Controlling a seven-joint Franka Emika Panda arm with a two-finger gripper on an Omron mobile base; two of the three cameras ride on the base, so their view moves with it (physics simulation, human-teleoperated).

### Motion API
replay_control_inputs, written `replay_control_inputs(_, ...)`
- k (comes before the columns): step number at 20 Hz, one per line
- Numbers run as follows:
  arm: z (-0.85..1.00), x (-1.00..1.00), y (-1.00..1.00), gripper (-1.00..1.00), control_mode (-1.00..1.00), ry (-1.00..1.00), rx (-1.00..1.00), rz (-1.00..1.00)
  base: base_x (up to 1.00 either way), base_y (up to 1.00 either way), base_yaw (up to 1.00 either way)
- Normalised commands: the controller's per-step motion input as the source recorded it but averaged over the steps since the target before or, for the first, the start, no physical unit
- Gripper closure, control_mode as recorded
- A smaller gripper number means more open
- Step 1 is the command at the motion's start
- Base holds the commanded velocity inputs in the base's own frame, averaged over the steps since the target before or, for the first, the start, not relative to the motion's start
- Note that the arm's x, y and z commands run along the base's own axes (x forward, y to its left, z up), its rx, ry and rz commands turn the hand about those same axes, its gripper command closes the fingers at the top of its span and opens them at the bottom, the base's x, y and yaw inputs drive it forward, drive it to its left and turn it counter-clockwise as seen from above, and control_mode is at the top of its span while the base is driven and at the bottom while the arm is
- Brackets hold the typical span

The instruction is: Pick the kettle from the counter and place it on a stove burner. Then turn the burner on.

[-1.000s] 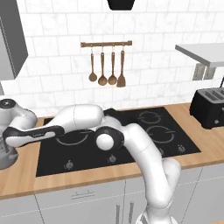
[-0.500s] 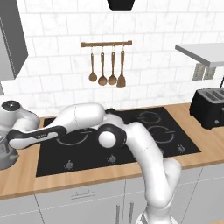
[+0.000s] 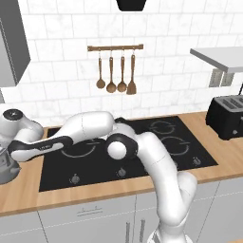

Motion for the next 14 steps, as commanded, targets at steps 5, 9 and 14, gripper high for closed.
replay_control_inputs(5,0.00,0.00,0.00,1.00,-1.00,0.00,0.00,0.00,0.00,0.00,0.00)
replay_control_inputs(9,0.00,0.00,0.00,1.00,-1.00,0.00,0.00,0.00,0.00,0.00,0.00)
replay_control_inputs(14,0.18,-0.19,-0.02,1.00,-1.00,0.01,0.00,-0.01,0.00,0.00,0.00)
